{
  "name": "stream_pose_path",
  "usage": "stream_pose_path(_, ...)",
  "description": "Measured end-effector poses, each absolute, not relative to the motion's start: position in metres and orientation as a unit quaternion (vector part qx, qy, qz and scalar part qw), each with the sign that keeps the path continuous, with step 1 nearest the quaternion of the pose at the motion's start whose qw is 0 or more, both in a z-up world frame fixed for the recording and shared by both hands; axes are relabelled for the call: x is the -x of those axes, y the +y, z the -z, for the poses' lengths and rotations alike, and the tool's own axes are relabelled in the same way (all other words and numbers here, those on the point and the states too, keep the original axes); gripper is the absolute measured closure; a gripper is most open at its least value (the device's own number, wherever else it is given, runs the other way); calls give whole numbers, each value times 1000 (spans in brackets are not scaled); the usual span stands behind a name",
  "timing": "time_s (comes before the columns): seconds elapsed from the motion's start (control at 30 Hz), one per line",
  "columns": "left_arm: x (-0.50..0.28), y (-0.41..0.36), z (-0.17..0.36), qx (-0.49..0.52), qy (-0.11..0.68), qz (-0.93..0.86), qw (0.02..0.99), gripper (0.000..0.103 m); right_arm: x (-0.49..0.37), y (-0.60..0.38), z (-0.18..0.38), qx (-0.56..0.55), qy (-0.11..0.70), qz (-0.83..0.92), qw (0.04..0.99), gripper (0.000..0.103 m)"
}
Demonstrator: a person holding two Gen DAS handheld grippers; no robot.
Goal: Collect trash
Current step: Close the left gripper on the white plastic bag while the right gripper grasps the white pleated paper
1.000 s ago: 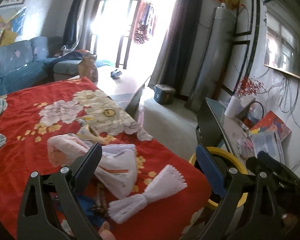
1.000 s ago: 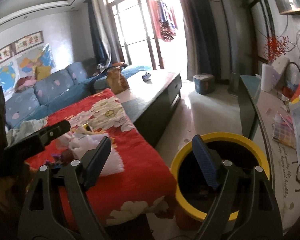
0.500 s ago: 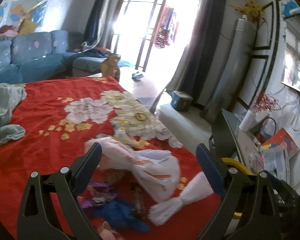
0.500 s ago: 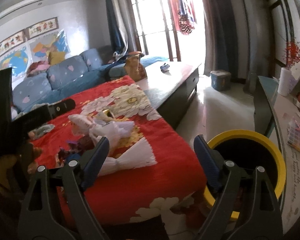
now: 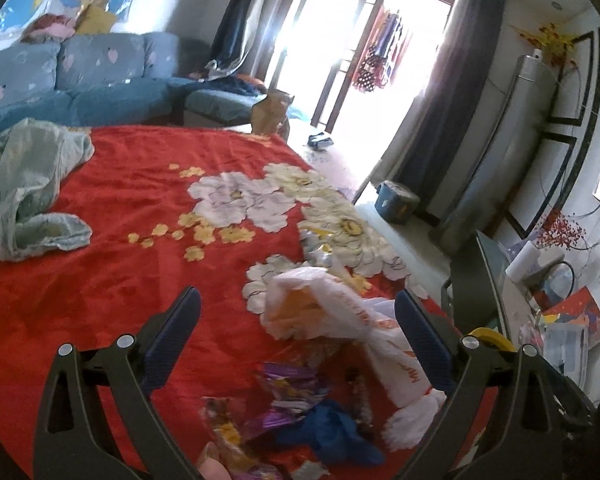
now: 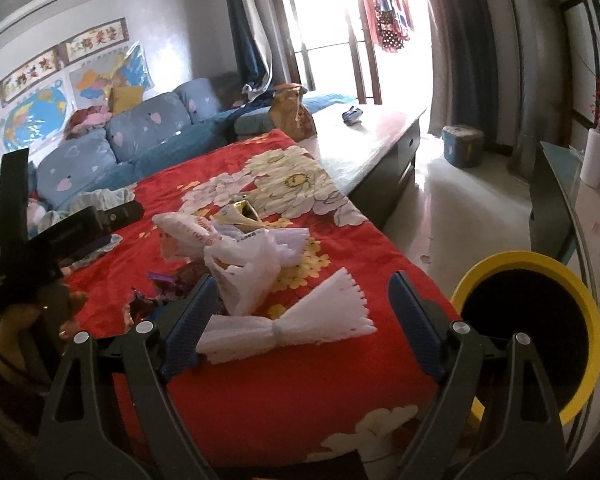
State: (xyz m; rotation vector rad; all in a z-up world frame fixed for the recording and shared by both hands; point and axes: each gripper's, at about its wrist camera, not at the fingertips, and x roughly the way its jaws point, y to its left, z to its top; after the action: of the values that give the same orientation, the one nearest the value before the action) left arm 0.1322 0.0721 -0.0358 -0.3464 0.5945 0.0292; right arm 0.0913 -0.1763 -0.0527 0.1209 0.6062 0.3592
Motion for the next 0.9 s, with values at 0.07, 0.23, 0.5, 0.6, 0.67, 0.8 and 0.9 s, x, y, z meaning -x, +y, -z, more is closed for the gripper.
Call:
stream_pose_path(0.07, -138, 78, 41, 180, 304, -8, 936, 8, -96, -175, 55, -62, 300, -174, 936, 23)
stream_pose_path(0.23, -159, 83, 55, 199, 341, 14, 918, 8, -114, -178, 65, -81, 321, -157, 930, 23)
stream_pose_path(0.5, -187, 82, 75, 223, 375, 40, 899, 8, -138, -189, 95, -117, 370, -129, 912, 23)
stream_pose_path(0.6, -194, 83, 80, 236, 382, 49, 892, 8, -143, -187, 104, -126, 385, -132, 905, 23)
stream_pose_path(0.67, -197, 82, 81, 241, 384, 52, 890, 8, -147, -184, 109, -128, 394, -138, 900, 26)
stream_pose_path(0.8, -200, 83, 86, 252, 386, 54, 886, 9, -149, -180, 117, -129, 408, -156, 890, 48)
stream_pose_path(0.9, -201, 83, 88, 261, 385, 60, 883, 22, -147, -179, 121, -126, 411, -161, 888, 58)
